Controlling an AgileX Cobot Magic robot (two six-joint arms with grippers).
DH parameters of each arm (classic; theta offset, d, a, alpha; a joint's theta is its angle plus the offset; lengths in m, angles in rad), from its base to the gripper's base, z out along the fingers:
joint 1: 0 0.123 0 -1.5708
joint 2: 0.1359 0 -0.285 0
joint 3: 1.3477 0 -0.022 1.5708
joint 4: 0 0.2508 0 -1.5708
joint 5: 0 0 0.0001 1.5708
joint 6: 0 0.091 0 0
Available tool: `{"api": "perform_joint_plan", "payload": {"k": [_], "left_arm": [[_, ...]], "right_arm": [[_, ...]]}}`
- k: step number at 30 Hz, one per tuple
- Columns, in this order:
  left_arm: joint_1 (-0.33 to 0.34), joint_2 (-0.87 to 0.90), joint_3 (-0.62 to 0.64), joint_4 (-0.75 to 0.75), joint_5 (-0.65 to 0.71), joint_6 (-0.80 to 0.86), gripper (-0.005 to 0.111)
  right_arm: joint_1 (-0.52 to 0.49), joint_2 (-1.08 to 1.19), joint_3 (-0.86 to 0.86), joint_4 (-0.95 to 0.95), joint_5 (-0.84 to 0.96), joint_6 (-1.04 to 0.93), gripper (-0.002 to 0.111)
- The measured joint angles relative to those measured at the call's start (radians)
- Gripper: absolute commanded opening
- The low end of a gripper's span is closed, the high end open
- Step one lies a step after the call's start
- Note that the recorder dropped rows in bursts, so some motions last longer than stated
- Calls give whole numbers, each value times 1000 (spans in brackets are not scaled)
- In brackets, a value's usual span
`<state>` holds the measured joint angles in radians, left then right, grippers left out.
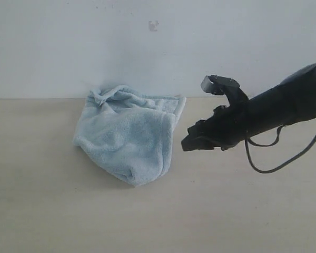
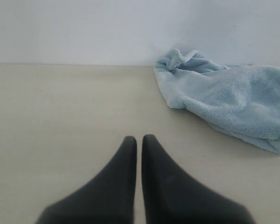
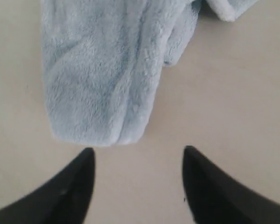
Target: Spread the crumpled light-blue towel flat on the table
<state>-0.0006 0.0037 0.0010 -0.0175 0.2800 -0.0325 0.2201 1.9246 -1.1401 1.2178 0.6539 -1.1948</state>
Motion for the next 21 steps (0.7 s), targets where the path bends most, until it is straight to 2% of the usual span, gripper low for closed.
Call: {"api": "perform_joint_plan", "payload": {"k": [3,5,7,11,13,14,15,18,21], "left_arm": [[0,0,0,0,0,0,4],[0,0,0,0,0,0,4],[0,0,0,0,0,0,4],[0,0,0,0,0,0,4],[0,0,0,0,0,0,4],[0,0,0,0,0,0,4],[0,0,0,0,0,0,4],[0,0,0,0,0,0,4],[0,0,0,0,0,0,4]], "right_arm": [[0,63,-24,129,-24,-69,74],[0,103,-47,200,-27,-121,67],[0,170,-95,293,33,-192,63],[0,285,-193,375,229,-211,59],[0,303,-224,378,277,-187,27],[0,302,-236,378,304,-180,7],[0,301,-249,378,341,-173,0],[0,264,-294,368,492,-154,0],[0,157,-334,364,532,-131,0]]}}
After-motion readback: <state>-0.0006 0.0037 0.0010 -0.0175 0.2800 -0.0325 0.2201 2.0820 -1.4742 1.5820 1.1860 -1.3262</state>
